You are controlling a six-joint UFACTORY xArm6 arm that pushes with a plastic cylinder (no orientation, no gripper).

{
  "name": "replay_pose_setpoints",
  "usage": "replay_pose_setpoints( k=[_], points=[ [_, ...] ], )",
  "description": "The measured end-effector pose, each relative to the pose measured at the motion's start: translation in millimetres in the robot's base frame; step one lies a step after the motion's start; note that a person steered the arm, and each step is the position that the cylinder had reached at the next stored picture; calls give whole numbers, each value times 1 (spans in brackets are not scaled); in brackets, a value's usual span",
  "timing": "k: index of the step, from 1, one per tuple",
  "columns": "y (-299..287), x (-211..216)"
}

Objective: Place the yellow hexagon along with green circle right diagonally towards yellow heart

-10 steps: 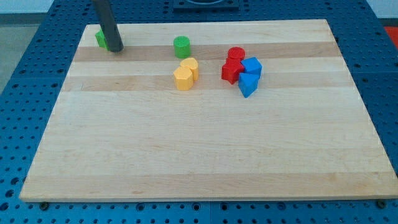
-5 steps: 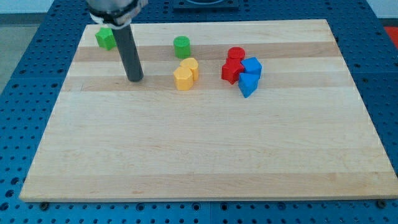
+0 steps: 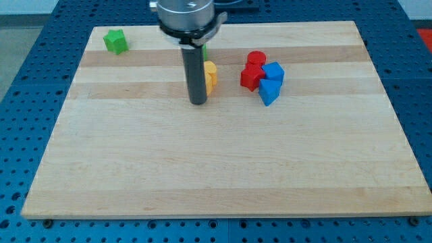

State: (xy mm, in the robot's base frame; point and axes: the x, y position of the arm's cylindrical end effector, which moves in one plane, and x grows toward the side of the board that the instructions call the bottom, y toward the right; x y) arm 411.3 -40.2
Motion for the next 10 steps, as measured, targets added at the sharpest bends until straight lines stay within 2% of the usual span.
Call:
replay_pose_setpoints(
  k=[2,6,10],
  points=[
    [6,-24],
    [-41,-66],
    [-48,-139]
  ],
)
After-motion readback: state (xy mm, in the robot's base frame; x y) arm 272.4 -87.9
